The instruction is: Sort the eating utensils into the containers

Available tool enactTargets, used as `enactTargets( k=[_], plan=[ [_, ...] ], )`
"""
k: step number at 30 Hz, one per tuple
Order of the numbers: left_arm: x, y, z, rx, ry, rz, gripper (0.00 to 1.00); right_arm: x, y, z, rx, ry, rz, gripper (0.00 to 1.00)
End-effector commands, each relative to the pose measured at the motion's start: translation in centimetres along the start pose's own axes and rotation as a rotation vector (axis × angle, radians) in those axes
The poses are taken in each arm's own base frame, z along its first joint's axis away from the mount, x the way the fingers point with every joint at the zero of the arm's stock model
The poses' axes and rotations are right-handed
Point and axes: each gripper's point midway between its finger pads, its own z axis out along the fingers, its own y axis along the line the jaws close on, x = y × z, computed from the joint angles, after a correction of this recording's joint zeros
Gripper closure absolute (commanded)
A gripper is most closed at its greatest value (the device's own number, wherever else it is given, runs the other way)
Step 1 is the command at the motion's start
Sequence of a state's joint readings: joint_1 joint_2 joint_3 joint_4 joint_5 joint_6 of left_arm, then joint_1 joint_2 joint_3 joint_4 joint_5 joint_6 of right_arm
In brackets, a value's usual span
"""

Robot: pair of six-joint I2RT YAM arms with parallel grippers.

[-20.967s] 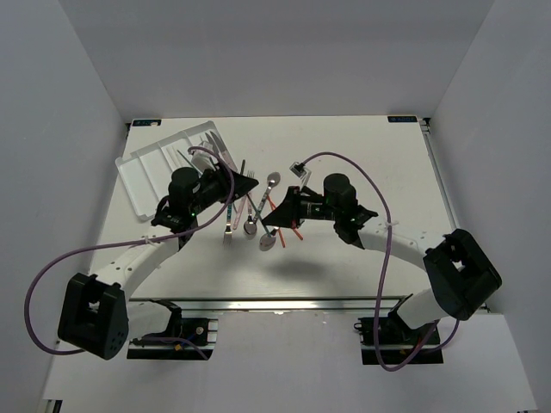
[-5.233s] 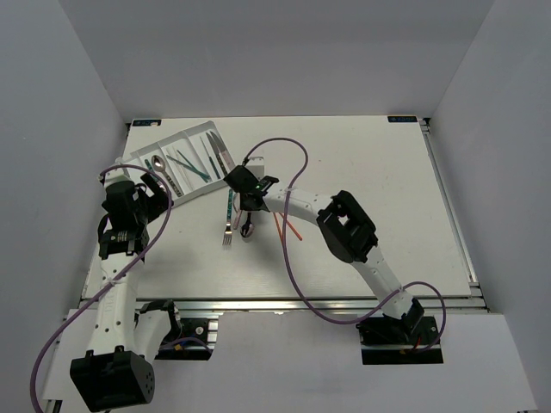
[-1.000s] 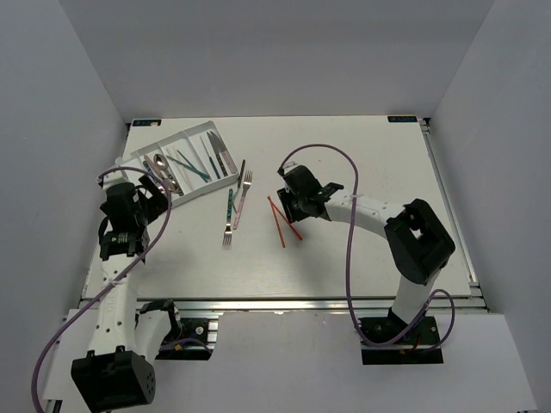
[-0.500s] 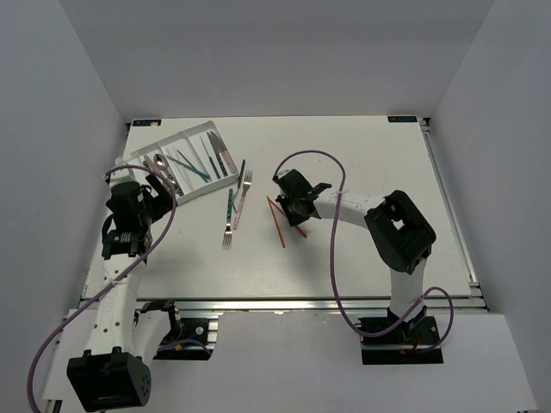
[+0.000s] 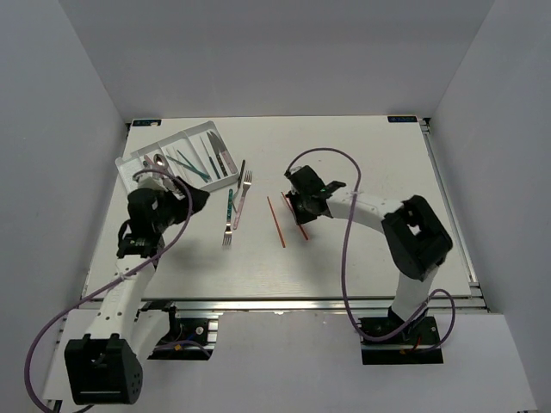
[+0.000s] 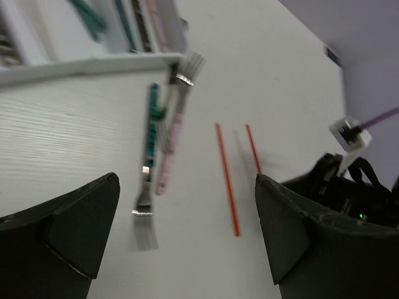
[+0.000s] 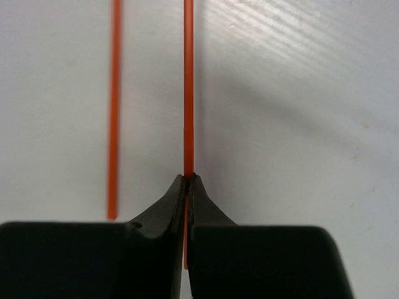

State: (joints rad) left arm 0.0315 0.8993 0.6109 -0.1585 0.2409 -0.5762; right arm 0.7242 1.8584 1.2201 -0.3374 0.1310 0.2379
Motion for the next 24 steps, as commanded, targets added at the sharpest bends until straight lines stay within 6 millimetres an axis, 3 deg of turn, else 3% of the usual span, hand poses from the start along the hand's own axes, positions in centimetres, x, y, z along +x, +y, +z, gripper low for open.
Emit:
enactTargets(
  k=[1,2,3,4,7,9,11,16,19,20,23,24],
  plan=[
    [2.3,-8.9,-0.9,0.387,0.042,-0.097,0.02,-4.4,4.4,-6.3,-0.259,-0.2,0.073,1.0],
    [1.9,-10.5,-1.1,0.455,0.013,-0.103,0.02,-4.8,5.1,-7.3,-0.306,-0.23,0.085,1.0],
    [3.4,-11.8,-1.3,0.498,0.056,-0.151,0.02,-4.5,5.6,-7.8,-0.341,-0.235,0.102,1.0],
    [3.7,-12.6,-1.5,0.535,0.055,-0.165,0.02,-5.5,6.5,-9.5,-0.4,-0.28,0.136,1.0],
    [4.9,-15.1,-1.6,0.614,0.073,-0.196,0.02,-5.4,8.9,-12.2,-0.567,-0.313,0.149,1.0],
    [5.5,-17.0,-1.6,0.663,0.09,-0.191,0.02,-6.6,11.0,-14.5,-0.7,-0.372,0.157,1.0],
    [5.9,-17.6,-0.9,0.656,0.1,-0.184,0.03,-6.7,12.8,-16.2,-0.807,-0.375,0.153,1.0],
    [5.5,-17.9,0.3,0.603,0.082,-0.17,0.12,-7.4,14.5,-17.9,-0.839,-0.396,0.128,1.0],
    [5.7,-17.6,0.8,0.574,0.094,-0.159,0.4,-7.7,14.9,-18.4,-0.843,-0.404,0.12,1.0],
    [5.6,-17.7,0.9,0.573,0.096,-0.156,0.56,-8.0,15.0,-18.6,-0.847,-0.409,0.115,1.0],
    [5.4,-18.1,1.0,0.577,0.1,-0.145,0.77,-7.9,15.4,-18.7,-0.862,-0.401,0.107,1.0],
    [5.4,-18.2,1.1,0.576,0.103,-0.138,0.94,-8.0,15.4,-18.6,-0.862,-0.401,0.108,1.0]
  ],
)
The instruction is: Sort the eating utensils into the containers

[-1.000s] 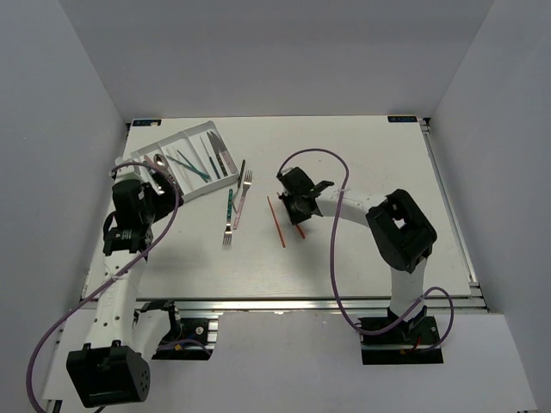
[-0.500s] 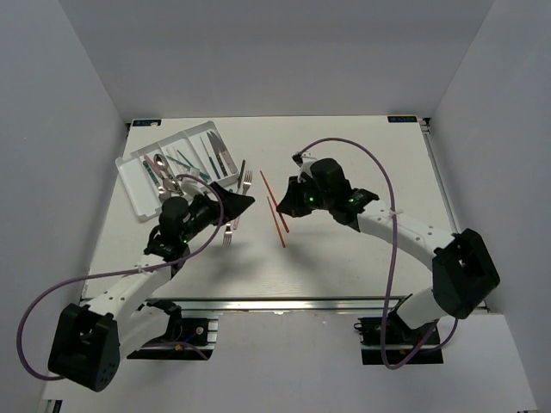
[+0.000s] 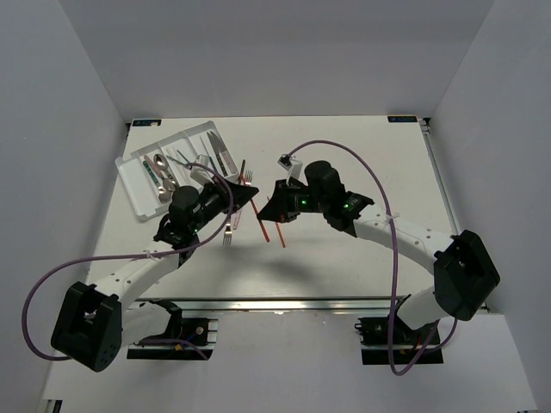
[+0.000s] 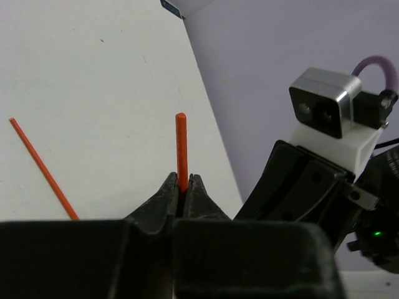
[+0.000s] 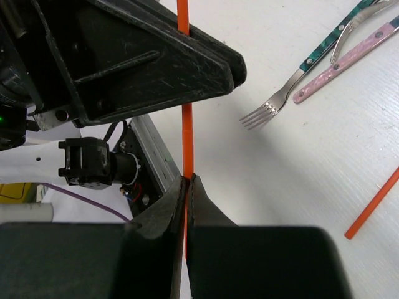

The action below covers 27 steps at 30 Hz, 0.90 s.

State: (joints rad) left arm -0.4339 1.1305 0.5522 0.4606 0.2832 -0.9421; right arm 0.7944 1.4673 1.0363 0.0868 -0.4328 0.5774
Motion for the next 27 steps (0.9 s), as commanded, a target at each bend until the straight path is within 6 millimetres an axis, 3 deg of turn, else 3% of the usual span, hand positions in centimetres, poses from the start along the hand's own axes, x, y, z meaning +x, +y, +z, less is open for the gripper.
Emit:
enactTargets(
  k=[1,2,3,4,5,6,7,8,9,11,12,13,14,15,16,17,18,19,20,21,22,24,25,26,27],
  plan=[
    [-1.2,-1.1,0.6,0.01,-0.016,0.04,1.0,-2.6,2.5,0.0,-0.074,-0.062,-0.039,1.0],
    [-1.3,-1.0,0.7,-0.015,-0.003,0.052,1.0,-2.7,2.3,0.0,-0.067,-0.065,-0.037,0.96],
    [-1.6,-0.5,0.8,-0.047,-0.005,0.061,1.0,-3.1,1.9,-0.1,-0.038,-0.085,-0.035,0.84],
    [-1.5,1.7,0.5,-0.168,-0.001,0.058,1.0,-3.2,1.1,-0.4,-0.003,-0.092,-0.025,0.5],
    [-2.0,2.9,0.3,-0.242,-0.007,0.103,1.0,-3.4,0.6,-0.7,0.021,-0.106,-0.023,0.27],
    [-4.3,2.8,0.3,-0.293,-0.052,0.128,1.0,-3.8,0.3,-1.5,0.042,-0.131,-0.023,0.12],
    [-4.3,5.1,-0.7,-0.418,-0.021,0.125,1.0,-3.7,-1.7,-2.0,0.109,-0.147,0.001,0.11],
    [-5.7,7.2,-1.1,-0.523,-0.043,0.154,1.0,-3.8,-2.6,-2.5,0.145,-0.158,0.011,0.11],
    [-9.3,8.0,-1.7,-0.584,-0.106,0.155,1.0,-3.8,-3.7,-3.2,0.196,-0.179,0.016,0.11],
    [-10.7,12.5,-3.0,-0.769,-0.064,0.145,1.0,-3.6,-5.2,-4.0,0.252,-0.175,0.014,0.11],
    [-12.9,14.5,-4.0,-0.832,-0.087,0.125,1.0,-3.6,-5.5,-4.3,0.269,-0.178,0.013,0.11],
    [-14.8,14.4,-3.8,-0.855,-0.094,0.131,1.0,-3.3,-6.1,-4.5,0.287,-0.176,0.013,0.11],
    [-15.4,18.0,-4.0,-0.963,-0.053,0.141,1.0,-3.2,-6.3,-4.7,0.295,-0.177,0.003,0.11],
    [-16.3,19.2,-3.9,-1.018,-0.041,0.151,1.0,-3.1,-6.6,-4.7,0.305,-0.177,0.002,0.11],
    [-18.8,18.8,-3.4,-1.048,-0.054,0.162,1.0,-2.3,-7.2,-4.9,0.325,-0.152,0.014,0.11],
    [-20.0,20.3,-3.5,-1.093,-0.049,0.161,1.0,-2.1,-7.4,-5.0,0.332,-0.145,0.011,0.11],
    [-19.4,23.4,-2.4,-1.134,0.007,0.132,1.0,-1.9,-7.5,-5.0,0.335,-0.143,0.011,0.11],
    [-21.8,22.6,-1.0,-1.108,-0.028,0.145,1.0,-1.8,-7.6,-5.2,0.339,-0.143,0.009,0.11],
    [-23.5,23.9,-1.5,-1.139,-0.046,0.131,1.0,-1.6,-7.7,-5.3,0.345,-0.14,0.005,0.11],
    [-23.0,26.6,-0.7,-1.18,-0.005,0.118,1.0,-1.5,-7.9,-5.5,0.355,-0.141,-0.002,0.11],
    [-25.5,25.6,0.1,-1.168,-0.035,0.133,1.0,-1.4,-8.1,-5.6,0.361,-0.14,-0.004,0.11],
    [-26.5,26.6,0.6,-1.198,-0.022,0.144,1.0,-1.1,-8.3,-6.0,0.379,-0.139,-0.019,0.11],
    [-25.5,28.7,0.7,-1.239,0.03,0.127,1.0,-1.0,-8.6,-6.1,0.391,-0.135,-0.02,0.11],
    [-27.0,28.1,1.3,-1.224,0.001,0.141,0.99,-1.0,-8.8,-6.2,0.401,-0.136,-0.024,0.11],
    [-27.0,28.6,1.0,-1.247,0.006,0.135,0.97,-1.0,-9.1,-6.3,0.417,-0.138,-0.028,0.11]
  ],
)
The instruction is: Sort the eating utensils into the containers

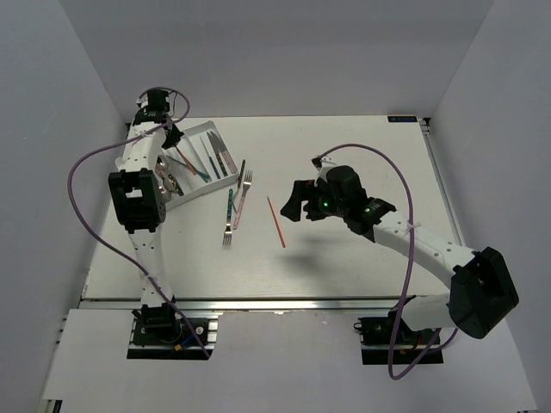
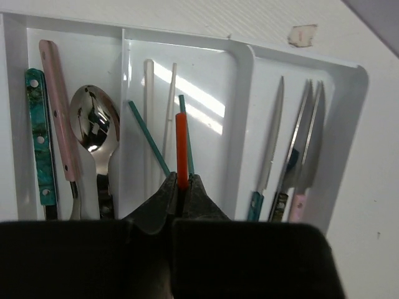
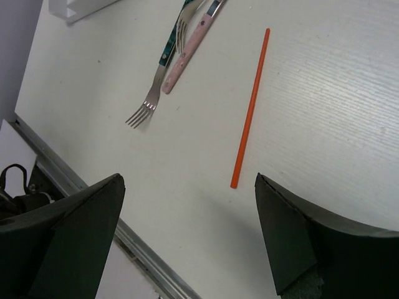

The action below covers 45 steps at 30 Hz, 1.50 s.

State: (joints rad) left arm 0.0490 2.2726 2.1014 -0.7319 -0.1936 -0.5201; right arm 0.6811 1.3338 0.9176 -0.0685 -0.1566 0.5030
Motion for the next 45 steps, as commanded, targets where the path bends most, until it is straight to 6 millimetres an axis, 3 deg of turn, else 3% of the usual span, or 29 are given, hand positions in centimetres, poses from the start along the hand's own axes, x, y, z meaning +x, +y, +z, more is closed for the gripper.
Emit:
enactTargets(
  k=[1,4,6,9,10,13,14,15,16,17,18,19,20,23,24,25,26,28,29,32,34,35,36,38,39,41,42,44,45],
  plan=[
    [-1.2,1.6,-1.9,-0.077,0.021,0.039,0.96,-1.1,-0.8,-0.8,0.047,-0.049,-0.051,0.11],
    [-0.8,1.7,-1.7,-0.063,0.018,0.034,0.81,-1.0,-1.6,-0.2,0.081,-0.027,-0.062,0.11],
    [0.7,2.2,-1.3,-0.066,0.041,0.035,0.62,-1.0,-1.8,1.0,0.092,0.011,-0.068,0.11],
    [0.6,1.7,-1.7,-0.036,0.032,0.031,0.51,0.8,-3.0,3.4,0.115,0.124,-0.068,0.11],
    [0.4,1.6,-1.9,-0.028,0.032,0.029,0.43,0.1,-2.5,4.0,0.107,0.12,-0.072,0.11],
    [-1.0,1.2,-4.1,-0.003,-0.001,0.031,0.31,0.8,-2.9,6.2,0.166,0.164,-0.096,0.11],
    [-1.6,1.3,-4.8,-0.006,-0.018,0.033,0.28,2.0,-3.6,7.0,0.203,0.212,-0.108,0.11],
    [-2.9,1.0,-6.8,0.015,-0.057,0.027,0.25,2.3,-3.7,7.5,0.25,0.216,-0.138,0.12],
    [-2.8,1.1,-7.7,0.023,-0.061,0.028,0.02,2.4,-3.9,8.4,0.283,0.226,-0.15,0.14],
    [-3.0,1.1,-8.9,0.034,-0.072,0.026,0.02,2.7,-4.5,8.5,0.329,0.237,-0.164,0.17],
    [-4.9,0.7,-12.3,0.081,-0.143,0.011,0.02,3.2,-4.1,8.9,0.33,0.254,-0.177,0.25],
    [-3.3,1.3,-12.5,0.084,-0.123,0.016,0.02,3.5,-4.1,9.6,0.34,0.267,-0.185,0.31],
    [-5.0,1.0,-16.4,0.143,-0.215,-0.003,0.02,3.9,-4.1,9.8,0.359,0.277,-0.197,0.39],
    [-2.5,2.8,-18.6,0.15,-0.223,-0.008,0.02,4.4,-4.7,10.6,0.401,0.288,-0.214,0.43],
    [-3.1,2.7,-21.6,0.209,-0.282,-0.017,0.02,4.8,-4.7,10.8,0.407,0.298,-0.216,0.47],
    [-2.4,3.1,-22.2,0.217,-0.285,-0.016,0.02,5.5,-5.2,11.2,0.417,0.322,-0.219,0.5],
    [-0.2,4.1,-21.6,0.202,-0.251,-0.009,0.02,5.4,-5.2,11.5,0.419,0.323,-0.22,0.52],
    [0.4,4.6,-23.7,0.247,-0.294,-0.014,0.02,6.7,-5.8,12.0,0.443,0.367,-0.234,0.58],
    [2.0,5.2,-23.1,0.237,-0.266,-0.008,0.02,7.0,-6.0,12.1,0.456,0.374,-0.242,0.62],
    [3.7,5.9,-23.6,0.247,-0.247,0.001,0.02,8.5,-7.0,12.1,0.504,0.409,-0.254,0.74],
    [4.3,5.6,-24.2,0.286,-0.243,0.009,0.02,9.3,-7.2,12.1,0.503,0.422,-0.243,0.79],
    [4.5,5.4,-24.3,0.305,-0.243,0.008,0.02,9.7,-7.3,12.1,0.502,0.432,-0.236,0.95],
    [5.4,5.5,-24.0,0.315,-0.226,0.006,0.02,10.3,-7.6,12.0,0.504,0.444,-0.228,1.0],
    [6.4,4.1,-24.8,0.425,-0.212,-0.003,0.02,11.1,-7.3,12.2,0.479,0.463,-0.211,1.0],
    [8.1,3.8,-24.2,0.451,-0.171,-0.025,0.02,11.4,-7.2,12.1,0.461,0.471,-0.204,1.0],
    [9.4,1.9,-25.2,0.587,-0.156,-0.033,0.02,11.0,-5.9,12.3,0.405,0.45,-0.175,1.0],
    [11.4,1.9,-24.4,0.599,-0.113,-0.046,0.02,9.8,-4.9,11.9,0.377,0.414,-0.167,1.0],
    [14.2,-0.5,-25.4,0.718,-0.057,-0.048,0.02,8.7,-3.8,11.3,0.348,0.372,-0.147,1.0],
    [14.2,-1.5,-26.3,0.78,-0.086,-0.054,0.02,6.7,-2.4,10.6,0.312,0.31,-0.142,1.0]
  ],
)
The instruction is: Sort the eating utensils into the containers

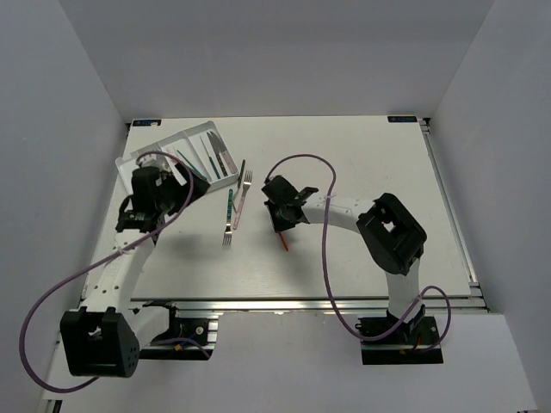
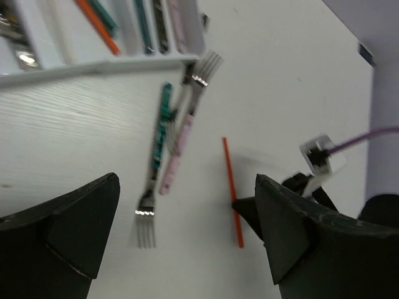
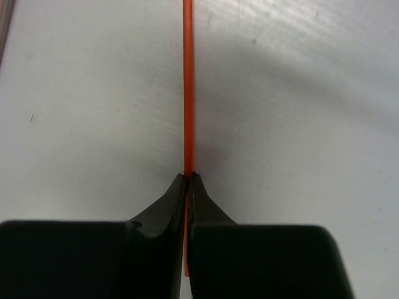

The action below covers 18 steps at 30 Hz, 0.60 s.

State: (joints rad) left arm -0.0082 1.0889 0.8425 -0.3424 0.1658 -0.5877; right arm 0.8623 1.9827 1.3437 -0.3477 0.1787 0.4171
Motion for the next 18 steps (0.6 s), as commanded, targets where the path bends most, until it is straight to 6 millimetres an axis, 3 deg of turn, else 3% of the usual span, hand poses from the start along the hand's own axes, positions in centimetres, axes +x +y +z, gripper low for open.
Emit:
enactTargets(
  k=[1,2,3,4,5,7,11,14,15,18],
  plan=[
    [2.9,-6.6,-0.9,0.307,0.027,-0.05,0.02,-2.2,2.1,-4.1,-0.117,-0.087,0.05,1.0],
    [3.6,-7.8,-1.1,0.362,0.035,-0.048,0.02,-2.2,2.4,-4.8,-0.151,-0.096,0.059,1.0],
    [3.6,-9.3,-1.4,0.428,0.013,-0.046,0.02,-3.7,3.2,-6.7,-0.202,-0.161,0.077,1.0],
    [5.0,-10.5,-1.7,0.467,0.045,-0.065,0.02,-4.2,3.7,-7.6,-0.242,-0.184,0.084,1.0],
    [5.5,-11.2,-1.7,0.517,0.037,-0.067,0.02,-3.5,4.8,-8.2,-0.317,-0.168,0.079,1.0],
    [6.8,-12.1,-1.9,0.557,0.075,-0.102,0.02,-4.8,6.6,-10.8,-0.44,-0.235,0.086,1.0],
    [6.8,-13.1,-2.0,0.593,0.077,-0.103,0.03,-4.4,9.4,-13.9,-0.655,-0.258,0.082,1.0],
    [6.8,-13.4,-1.9,0.596,0.089,-0.107,0.14,-5.0,10.7,-15.6,-0.75,-0.285,0.07,1.0],
    [6.7,-13.4,-1.8,0.586,0.092,-0.104,0.22,-5.1,10.9,-15.8,-0.759,-0.289,0.074,1.0],
    [7.1,-13.0,-1.2,0.561,0.107,-0.106,0.33,-5.5,11.2,-16.4,-0.781,-0.311,0.077,1.0]
  ],
)
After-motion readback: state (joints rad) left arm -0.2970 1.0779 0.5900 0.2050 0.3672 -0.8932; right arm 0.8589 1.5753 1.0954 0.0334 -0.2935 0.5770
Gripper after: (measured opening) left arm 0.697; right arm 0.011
